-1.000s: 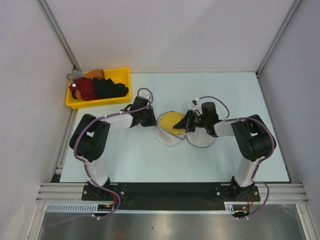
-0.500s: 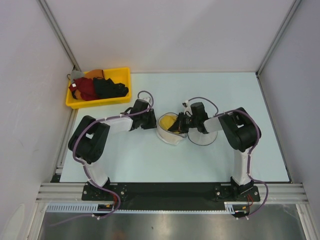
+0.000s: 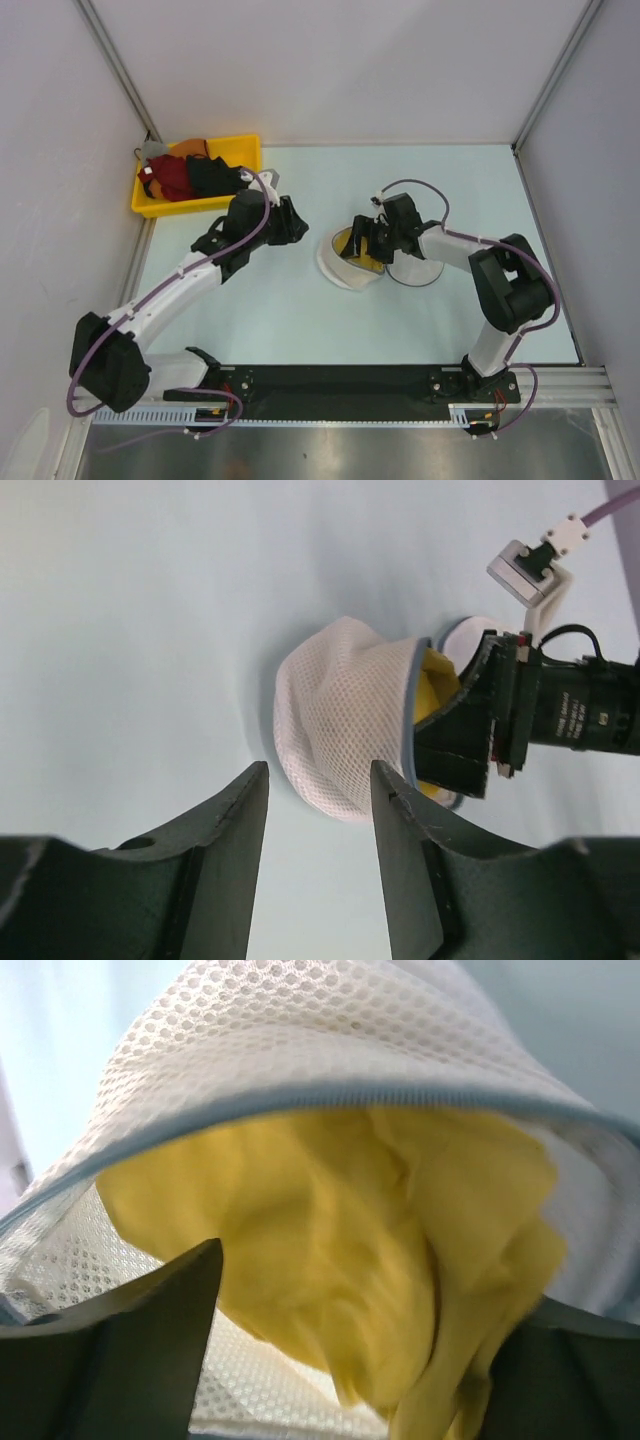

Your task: Place the bra in the laundry bag and zip it closed

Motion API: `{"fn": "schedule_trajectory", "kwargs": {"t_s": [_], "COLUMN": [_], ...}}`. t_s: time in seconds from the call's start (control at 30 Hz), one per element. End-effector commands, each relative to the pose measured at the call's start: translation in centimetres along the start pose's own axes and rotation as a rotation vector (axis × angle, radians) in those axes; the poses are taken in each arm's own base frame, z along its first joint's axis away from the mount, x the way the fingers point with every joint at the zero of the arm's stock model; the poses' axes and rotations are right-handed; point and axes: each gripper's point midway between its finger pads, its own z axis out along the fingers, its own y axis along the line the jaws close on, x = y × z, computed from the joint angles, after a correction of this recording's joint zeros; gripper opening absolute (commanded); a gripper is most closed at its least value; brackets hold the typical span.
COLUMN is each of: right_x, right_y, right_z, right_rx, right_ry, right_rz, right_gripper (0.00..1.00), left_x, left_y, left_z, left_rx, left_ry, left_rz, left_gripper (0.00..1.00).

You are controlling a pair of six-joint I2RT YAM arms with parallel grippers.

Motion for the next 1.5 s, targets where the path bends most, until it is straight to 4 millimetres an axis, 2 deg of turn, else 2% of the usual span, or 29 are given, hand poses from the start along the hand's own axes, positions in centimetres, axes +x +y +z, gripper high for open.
{"fn": "schedule_trajectory", "kwargs": {"t_s": [0.0, 0.03, 0.07, 0.1, 0.23, 0.27, 0.3, 0.37, 0.4, 0.47, 0.5, 0.53, 0.6, 0.63, 0.7, 0.73, 0.77, 0.8, 0.83, 0.9, 0.93, 0.97, 1.03, 1.07, 1.2, 1.33, 1.47], "right_x": [-1.5, -1.6, -1.7, -1.8, -2.1, -2.4, -3.2, -3.8, -4.8, -5.2, -5.4, -5.8, -5.8, -5.0, -4.6, -3.5, -3.0, -3.2, -2.1, -1.8, -1.0, -0.9, 0.0, -0.2, 0.1, 0.2, 0.5], "right_y": [-1.1, -1.2, -1.1, -1.3, -2.2, -2.5, -2.5, -3.8, -4.2, -5.6, -6.4, -8.2, -10.2, -12.2, -13.5, -15.1, -15.8, -16.1, -17.0, -17.9, -18.8, -19.4, -20.5, -20.7, -21.1, -21.2, -21.8], "right_z": [-3.4, -3.6, -3.7, -3.8, -5.3, -5.9, -7.2, -9.0, -10.8, -12.8, -14.0, -15.4, -17.1, -17.7, -18.0, -18.1, -18.0, -17.9, -17.3, -17.0, -16.4, -16.3, -15.6, -15.3, -14.1, -13.3, -13.3], "right_rx": [0.194, 0.201, 0.198, 0.198, 0.26, 0.279, 0.293, 0.368, 0.385, 0.436, 0.46, 0.496, 0.537, 0.569, 0.592, 0.639, 0.659, 0.657, 0.675, 0.711, 0.737, 0.759, 0.794, 0.791, 0.811, 0.83, 0.879], "right_ry": [-0.055, -0.059, -0.055, -0.051, -0.076, -0.089, -0.128, -0.168, -0.22, -0.266, -0.302, -0.34, -0.392, -0.394, -0.416, -0.419, -0.42, -0.441, -0.416, -0.416, -0.383, -0.381, -0.348, -0.354, -0.333, -0.313, -0.302], "right_rz": [-0.065, -0.068, -0.065, -0.057, -0.036, -0.026, -0.015, 0.015, 0.044, 0.09, 0.133, 0.194, 0.271, 0.32, 0.351, 0.382, 0.394, 0.388, 0.401, 0.402, 0.411, 0.411, 0.418, 0.407, 0.384, 0.363, 0.359], "right_gripper": [0.88, 0.93, 0.93, 0.99, 1.0, 1.0, 1.0, 1.0, 1.0, 1.0, 1.0, 1.0, 1.0, 1.0, 0.95, 0.89, 0.81, 0.69, 0.68, 0.66, 0.63, 0.5, 0.46, 0.46, 0.46, 0.44, 0.12], "left_x": [0.2, 0.3, 0.0, 0.3, -0.6, -1.4, -0.9, -1.5, -0.4, -1.0, 0.6, 0.1, 1.5, 2.0, 2.9, 3.6, 4.1, 4.4, 5.0, 5.4, 5.8, 7.0, 7.6, 8.5, 9.7, 9.9, 10.2], "left_y": [-2.0, -2.5, -3.3, -4.3, -7.0, -8.0, -8.9, -10.5, -11.3, -13.2, -14.0, -15.4, -16.5, -17.0, -17.2, -17.2, -17.1, -16.6, -16.3, -16.1, -15.7, -15.0, -14.3, -13.7, -12.5, -11.7, -10.6], "left_z": [-2.4, -2.6, -2.9, -3.1, -3.3, -3.4, -2.9, -2.6, -1.6, -1.2, 0.1, 0.2, 1.3, 2.8, 4.1, 5.6, 6.2, 7.1, 8.3, 9.6, 10.1, 11.3, 12.2, 12.9, 13.8, 14.2, 14.1], "left_rx": [0.041, 0.054, 0.074, 0.095, 0.136, 0.154, 0.168, 0.199, 0.207, 0.236, 0.24, 0.261, 0.258, 0.244, 0.206, 0.181, 0.165, 0.134, 0.108, 0.086, 0.068, 0.046, 0.02, 0.004, -0.033, -0.06, -0.082], "left_ry": [-0.011, -0.011, -0.02, -0.013, -0.034, -0.048, -0.027, -0.027, 0.007, 0.0, 0.043, 0.037, 0.078, 0.098, 0.12, 0.141, 0.157, 0.164, 0.185, 0.194, 0.207, 0.233, 0.244, 0.262, 0.285, 0.281, 0.288], "left_rz": [0.051, 0.05, 0.05, 0.055, 0.077, 0.084, 0.105, 0.124, 0.154, 0.184, 0.223, 0.233, 0.272, 0.286, 0.33, 0.347, 0.372, 0.385, 0.395, 0.421, 0.431, 0.447, 0.469, 0.475, 0.487, 0.497, 0.49], "left_gripper": [0.5, 0.49, 0.49, 0.49, 0.47, 0.47, 0.47, 0.43, 0.4, 0.36, 0.33, 0.32, 0.28, 0.27, 0.23, 0.21, 0.2, 0.18, 0.18, 0.17, 0.16, 0.15, 0.14, 0.13, 0.12, 0.12, 0.12]}}
